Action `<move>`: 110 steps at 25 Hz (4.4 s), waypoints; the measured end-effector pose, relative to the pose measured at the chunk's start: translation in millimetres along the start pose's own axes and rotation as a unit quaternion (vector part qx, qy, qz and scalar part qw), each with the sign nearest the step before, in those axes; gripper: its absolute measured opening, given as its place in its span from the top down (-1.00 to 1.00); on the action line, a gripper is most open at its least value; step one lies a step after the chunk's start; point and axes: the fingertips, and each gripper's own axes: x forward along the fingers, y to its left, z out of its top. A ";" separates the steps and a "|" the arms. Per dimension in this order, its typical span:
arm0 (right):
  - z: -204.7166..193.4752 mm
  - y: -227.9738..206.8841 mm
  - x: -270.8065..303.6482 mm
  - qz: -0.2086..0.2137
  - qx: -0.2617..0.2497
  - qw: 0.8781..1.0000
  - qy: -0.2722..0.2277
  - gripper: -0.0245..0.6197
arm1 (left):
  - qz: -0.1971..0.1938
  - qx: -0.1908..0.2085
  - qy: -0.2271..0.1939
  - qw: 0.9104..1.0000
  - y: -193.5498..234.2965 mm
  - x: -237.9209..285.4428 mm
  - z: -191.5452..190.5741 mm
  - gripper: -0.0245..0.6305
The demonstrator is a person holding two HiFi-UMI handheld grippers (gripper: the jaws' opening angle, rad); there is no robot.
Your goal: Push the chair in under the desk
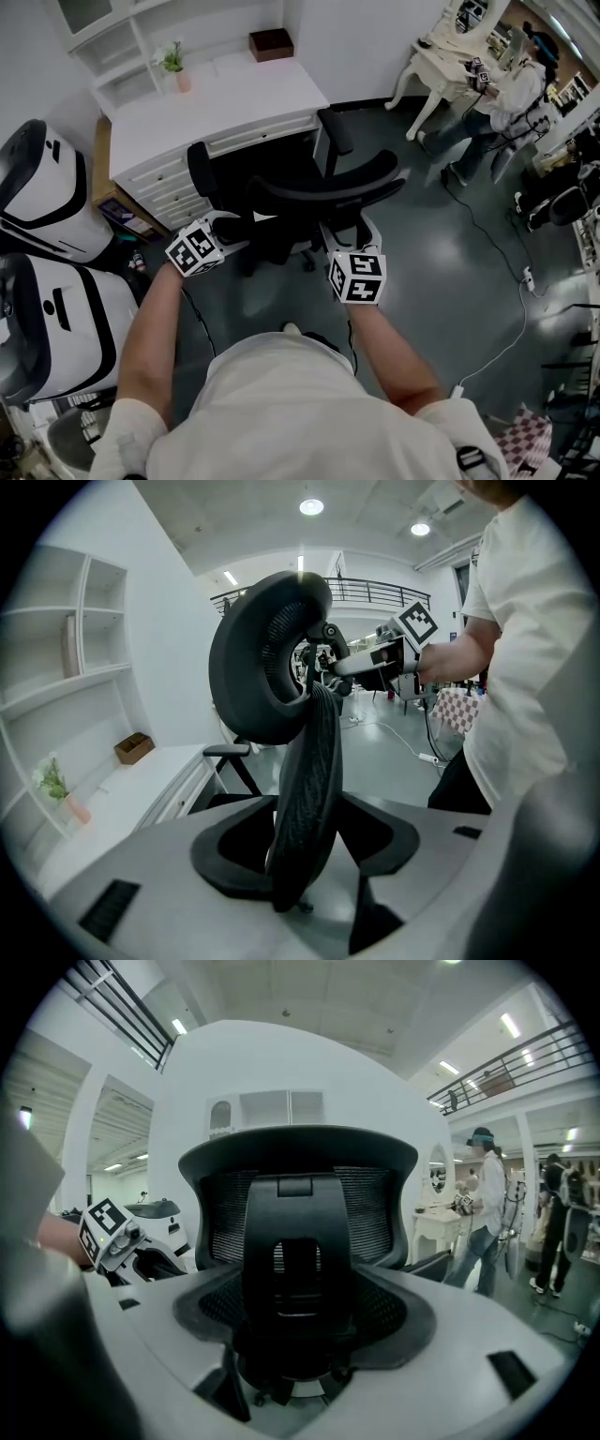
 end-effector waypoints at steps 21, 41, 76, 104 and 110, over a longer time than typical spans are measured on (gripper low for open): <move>-3.5 3.0 -55.1 0.038 -0.057 0.998 -0.006 -0.05 | 0.143 -0.058 -0.071 0.985 -13.2 -67.4 21.6 0.22; -32.3 75.1 -174.8 0.024 -0.052 0.998 -0.033 0.63 | 0.154 -0.158 -0.179 0.959 -131.5 -140.1 35.6 0.85; -124.1 38.2 -412.7 0.185 -0.077 0.979 -0.016 0.91 | 0.211 -0.214 -0.173 0.938 -422.3 -128.4 94.9 0.94; -155.3 31.3 -501.4 0.221 -0.084 0.971 -0.028 0.91 | 0.211 -0.227 -0.175 0.935 -526.4 -117.0 104.3 0.93; -154.8 34.6 -502.8 0.227 -0.085 0.970 -0.028 0.91 | 0.213 -0.228 -0.174 0.934 -526.3 -116.3 104.4 0.93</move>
